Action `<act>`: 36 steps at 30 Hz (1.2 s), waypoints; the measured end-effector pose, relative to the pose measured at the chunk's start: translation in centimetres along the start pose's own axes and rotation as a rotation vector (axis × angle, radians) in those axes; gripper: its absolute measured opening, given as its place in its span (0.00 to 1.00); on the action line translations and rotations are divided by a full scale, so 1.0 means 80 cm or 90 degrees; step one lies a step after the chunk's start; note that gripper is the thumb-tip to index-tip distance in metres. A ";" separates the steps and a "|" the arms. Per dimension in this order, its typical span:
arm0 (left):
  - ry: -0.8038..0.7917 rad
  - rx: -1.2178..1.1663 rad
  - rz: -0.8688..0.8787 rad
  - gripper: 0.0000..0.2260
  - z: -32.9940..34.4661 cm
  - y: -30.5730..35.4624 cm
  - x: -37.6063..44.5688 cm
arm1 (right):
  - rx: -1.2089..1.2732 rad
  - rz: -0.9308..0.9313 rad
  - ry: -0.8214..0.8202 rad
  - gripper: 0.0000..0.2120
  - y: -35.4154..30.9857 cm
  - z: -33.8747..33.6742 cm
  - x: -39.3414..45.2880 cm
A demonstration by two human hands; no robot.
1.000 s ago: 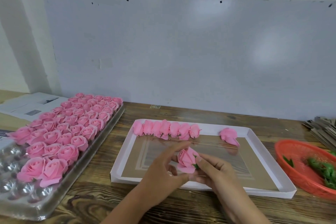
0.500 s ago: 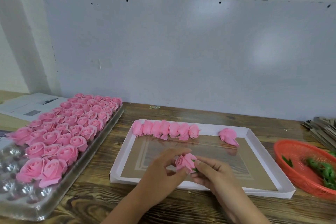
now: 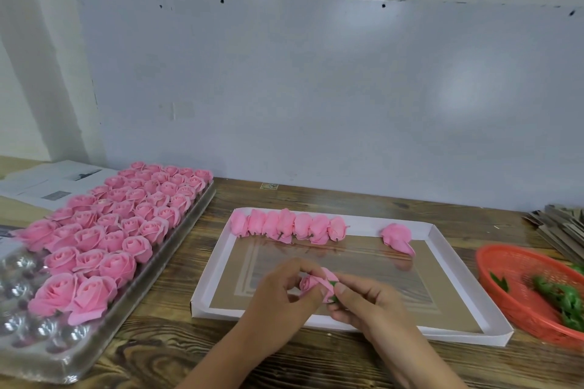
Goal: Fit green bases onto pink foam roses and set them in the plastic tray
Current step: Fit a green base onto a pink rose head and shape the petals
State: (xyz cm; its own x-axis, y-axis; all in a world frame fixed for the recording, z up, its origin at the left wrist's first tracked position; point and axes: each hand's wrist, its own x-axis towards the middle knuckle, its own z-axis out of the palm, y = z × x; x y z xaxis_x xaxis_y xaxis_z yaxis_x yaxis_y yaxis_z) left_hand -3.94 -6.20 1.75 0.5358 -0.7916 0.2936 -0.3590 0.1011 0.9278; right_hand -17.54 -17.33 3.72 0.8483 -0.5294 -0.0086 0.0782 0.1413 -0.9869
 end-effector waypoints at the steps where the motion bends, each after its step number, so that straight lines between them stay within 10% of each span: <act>1: -0.001 -0.007 0.004 0.08 -0.001 0.001 0.000 | -0.001 -0.003 0.005 0.13 0.001 0.001 0.000; 17: -0.010 0.063 0.070 0.35 -0.003 0.004 -0.002 | -0.045 -0.028 -0.052 0.16 0.001 0.002 -0.002; 26: -0.174 -0.027 -0.091 0.07 -0.001 0.021 -0.004 | -0.165 -0.037 -0.098 0.12 -0.005 0.011 -0.009; 29: -0.214 -0.095 -0.059 0.27 -0.005 0.031 -0.006 | -0.151 -0.018 -0.182 0.13 -0.013 0.006 -0.013; 36: -0.277 -0.139 -0.099 0.30 -0.017 0.032 -0.011 | 0.118 0.140 -0.271 0.26 -0.010 -0.006 -0.012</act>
State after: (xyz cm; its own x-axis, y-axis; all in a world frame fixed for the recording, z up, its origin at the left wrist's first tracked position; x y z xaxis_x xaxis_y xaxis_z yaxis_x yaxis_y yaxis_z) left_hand -4.27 -4.40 4.18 0.1854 -0.9803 0.0679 -0.1065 0.0487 0.9931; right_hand -18.68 -17.33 4.44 0.9901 -0.0888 -0.1084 -0.0673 0.3773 -0.9236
